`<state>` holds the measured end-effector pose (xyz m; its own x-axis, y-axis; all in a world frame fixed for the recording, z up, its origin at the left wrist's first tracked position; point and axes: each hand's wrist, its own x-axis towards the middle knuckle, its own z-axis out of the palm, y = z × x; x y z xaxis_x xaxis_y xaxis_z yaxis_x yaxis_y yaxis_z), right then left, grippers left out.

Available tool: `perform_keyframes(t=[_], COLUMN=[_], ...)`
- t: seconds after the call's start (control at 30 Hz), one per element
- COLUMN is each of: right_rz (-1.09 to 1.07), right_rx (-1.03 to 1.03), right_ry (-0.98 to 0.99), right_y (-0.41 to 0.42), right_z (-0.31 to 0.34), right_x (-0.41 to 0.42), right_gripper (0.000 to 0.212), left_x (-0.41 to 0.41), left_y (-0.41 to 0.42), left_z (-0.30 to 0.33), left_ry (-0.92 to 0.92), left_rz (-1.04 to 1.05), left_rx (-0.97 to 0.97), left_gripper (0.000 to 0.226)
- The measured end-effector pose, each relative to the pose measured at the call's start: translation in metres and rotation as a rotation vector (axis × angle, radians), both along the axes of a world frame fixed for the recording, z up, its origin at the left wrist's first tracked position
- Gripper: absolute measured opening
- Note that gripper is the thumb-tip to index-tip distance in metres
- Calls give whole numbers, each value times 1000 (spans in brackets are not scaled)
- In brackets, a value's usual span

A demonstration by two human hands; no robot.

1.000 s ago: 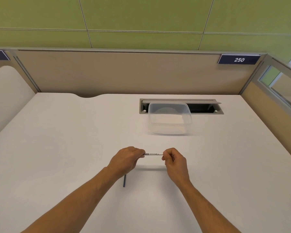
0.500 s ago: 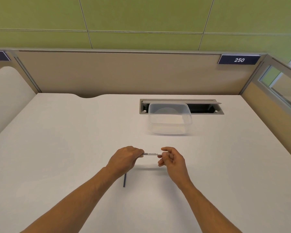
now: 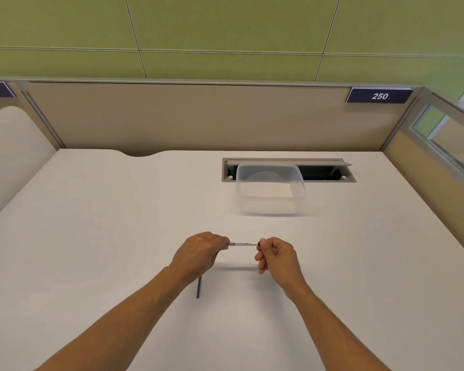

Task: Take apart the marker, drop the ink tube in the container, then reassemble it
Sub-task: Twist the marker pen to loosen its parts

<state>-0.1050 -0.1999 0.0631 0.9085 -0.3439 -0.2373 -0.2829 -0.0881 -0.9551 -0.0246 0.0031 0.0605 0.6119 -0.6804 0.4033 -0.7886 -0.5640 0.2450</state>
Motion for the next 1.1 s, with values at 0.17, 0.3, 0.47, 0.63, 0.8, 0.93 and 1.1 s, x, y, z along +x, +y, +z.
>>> perform_keyframes(t=[0.17,0.3,0.47,0.63,0.8,0.93,1.1], right_rz=[5,0,16,-12,6,19,9], right_rx=[-7,-16,23,67,52,26,22], right_ry=[-24,-67,-99,-33,43,33,9], right_y=[1,2,-1,-4,-5,-4,-2], right_z=[-4,-6,-9,-4,4,6,5], right_x=[0,-1,-1,0,2,2,3], right_gripper=[18,20,21,27,43,32,12], left_x=[-1,-1,0,-3,-5,-6,-7], left_y=[1,1,1,1,-1,0,3], left_z=[0,-2,0,0,4,4,3], left_ry=[14,14,12,15,-1,-2,1], left_rz=[-3,-1,4,7,11,21,30], left_rx=[-2,1,1,-24,1,26,33], left_gripper=[30,26,21,28,7,14,21])
